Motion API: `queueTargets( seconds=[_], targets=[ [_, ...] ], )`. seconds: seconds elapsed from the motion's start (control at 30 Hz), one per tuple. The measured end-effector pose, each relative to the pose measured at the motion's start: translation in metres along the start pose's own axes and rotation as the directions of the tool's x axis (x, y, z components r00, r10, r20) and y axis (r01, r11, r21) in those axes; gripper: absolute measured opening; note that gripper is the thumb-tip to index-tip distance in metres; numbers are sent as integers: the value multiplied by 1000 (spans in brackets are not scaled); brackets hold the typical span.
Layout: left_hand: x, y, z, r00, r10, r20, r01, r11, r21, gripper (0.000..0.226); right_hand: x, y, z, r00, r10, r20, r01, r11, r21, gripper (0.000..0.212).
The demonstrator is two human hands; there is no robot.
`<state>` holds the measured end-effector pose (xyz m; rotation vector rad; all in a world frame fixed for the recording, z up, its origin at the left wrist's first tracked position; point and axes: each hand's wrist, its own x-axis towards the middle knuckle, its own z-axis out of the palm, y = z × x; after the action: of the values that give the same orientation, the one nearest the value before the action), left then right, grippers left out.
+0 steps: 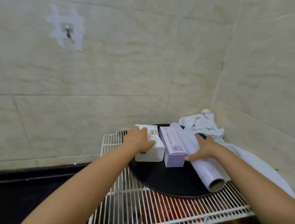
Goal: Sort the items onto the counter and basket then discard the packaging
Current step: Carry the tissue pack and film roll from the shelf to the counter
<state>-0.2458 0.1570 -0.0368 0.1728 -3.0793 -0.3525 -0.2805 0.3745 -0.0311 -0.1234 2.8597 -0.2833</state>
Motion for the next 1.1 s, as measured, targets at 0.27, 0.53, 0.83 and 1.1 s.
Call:
queueTargets(
  seconds=[0.27,0.53,0.83,1.1],
  targets=[
    [25,26,-5,977,-122,177,123,992,6,44,-1,-29,14,974,204,-95,-216,968,-131,112],
    [37,31,5,921,-305,244,359,906,-225,79,4,-28,40,938,246,-245,-262,964,-34,42],
    [43,17,1,917,-259,305,336,912,-236,101,-3,-14,23,969,182,-167,-187,982,-12,29],
    [30,12,-22,987,-157,15,158,980,-119,91,-21,-2,-16,950,72,-305,-43,994,101,27]
  ],
)
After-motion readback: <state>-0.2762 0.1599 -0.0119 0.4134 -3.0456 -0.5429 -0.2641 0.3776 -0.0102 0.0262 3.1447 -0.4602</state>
